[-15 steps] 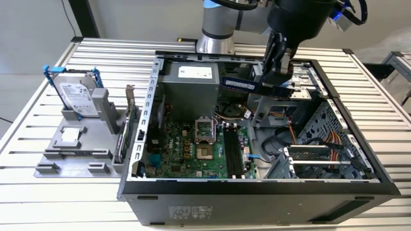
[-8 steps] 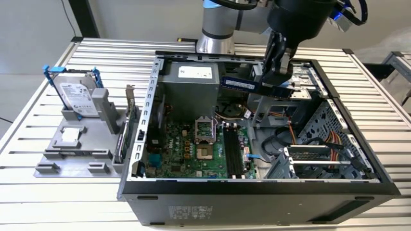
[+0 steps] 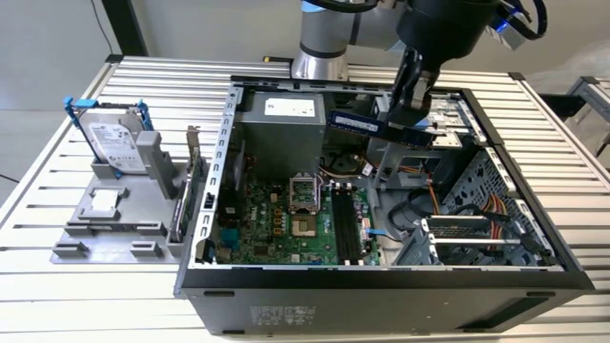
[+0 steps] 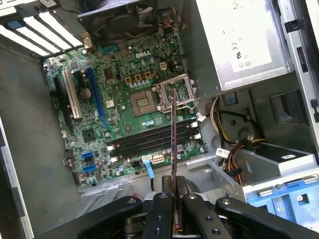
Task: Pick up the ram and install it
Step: 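Insert the ram into the slot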
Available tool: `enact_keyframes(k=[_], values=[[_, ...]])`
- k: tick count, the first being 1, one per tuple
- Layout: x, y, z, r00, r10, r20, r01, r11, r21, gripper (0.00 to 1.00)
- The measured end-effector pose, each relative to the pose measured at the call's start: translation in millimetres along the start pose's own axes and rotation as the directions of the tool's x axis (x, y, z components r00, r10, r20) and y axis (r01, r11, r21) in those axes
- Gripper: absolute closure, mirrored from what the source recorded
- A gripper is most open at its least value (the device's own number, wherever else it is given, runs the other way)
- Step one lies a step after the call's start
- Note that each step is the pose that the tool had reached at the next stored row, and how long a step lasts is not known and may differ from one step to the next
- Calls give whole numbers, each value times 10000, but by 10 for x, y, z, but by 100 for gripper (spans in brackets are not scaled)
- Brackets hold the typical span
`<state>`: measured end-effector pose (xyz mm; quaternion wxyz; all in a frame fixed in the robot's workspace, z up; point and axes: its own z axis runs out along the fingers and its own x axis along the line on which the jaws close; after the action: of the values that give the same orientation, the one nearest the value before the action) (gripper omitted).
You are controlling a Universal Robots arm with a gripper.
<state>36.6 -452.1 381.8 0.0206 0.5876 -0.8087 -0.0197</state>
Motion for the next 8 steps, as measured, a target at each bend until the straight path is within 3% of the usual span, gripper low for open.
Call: enact_keyframes(k=[8], values=[[0,0,0,9996,285,16,-285,9996,-3,100]])
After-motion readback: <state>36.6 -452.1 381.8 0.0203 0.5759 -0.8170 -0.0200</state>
